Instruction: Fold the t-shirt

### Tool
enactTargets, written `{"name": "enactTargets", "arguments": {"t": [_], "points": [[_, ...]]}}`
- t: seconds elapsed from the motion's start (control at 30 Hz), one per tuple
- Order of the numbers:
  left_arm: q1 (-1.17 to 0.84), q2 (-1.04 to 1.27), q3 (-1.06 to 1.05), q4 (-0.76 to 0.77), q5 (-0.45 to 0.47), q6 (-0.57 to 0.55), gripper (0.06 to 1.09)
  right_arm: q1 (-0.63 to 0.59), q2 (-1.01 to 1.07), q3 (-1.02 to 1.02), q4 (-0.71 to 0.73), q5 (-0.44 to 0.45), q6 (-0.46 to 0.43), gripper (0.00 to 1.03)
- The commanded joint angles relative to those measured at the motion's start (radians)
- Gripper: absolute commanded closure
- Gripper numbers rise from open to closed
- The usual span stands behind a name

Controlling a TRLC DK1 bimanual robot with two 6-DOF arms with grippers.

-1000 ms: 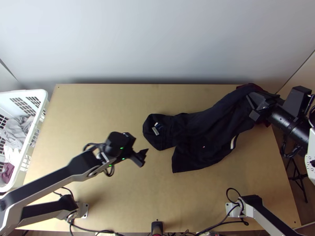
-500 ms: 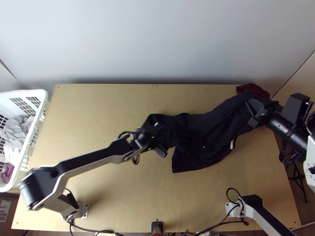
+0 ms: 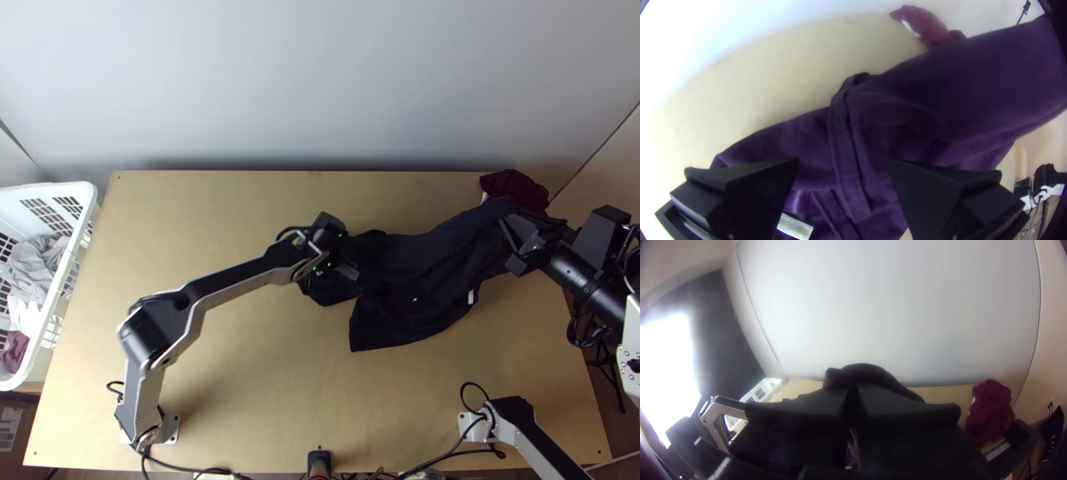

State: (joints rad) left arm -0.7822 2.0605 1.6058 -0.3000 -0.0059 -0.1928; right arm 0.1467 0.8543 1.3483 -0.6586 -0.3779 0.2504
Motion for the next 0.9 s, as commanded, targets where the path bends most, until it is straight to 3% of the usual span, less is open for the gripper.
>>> {"name": "enactTargets", "arguments": {"t": [0.0,0.87], "points": [[0.040,0.135,0.198,-0.088,0.014,-0.054,0.12,0.004,-0.006,0.012,-0.004,0.000,-0.008,1.00],[0.054,0.190,0.365,-0.195,0.264,-0.246,0.12,0.005,0.005,-0.035,-0.001,0.025,-0.043,1.00]]}}
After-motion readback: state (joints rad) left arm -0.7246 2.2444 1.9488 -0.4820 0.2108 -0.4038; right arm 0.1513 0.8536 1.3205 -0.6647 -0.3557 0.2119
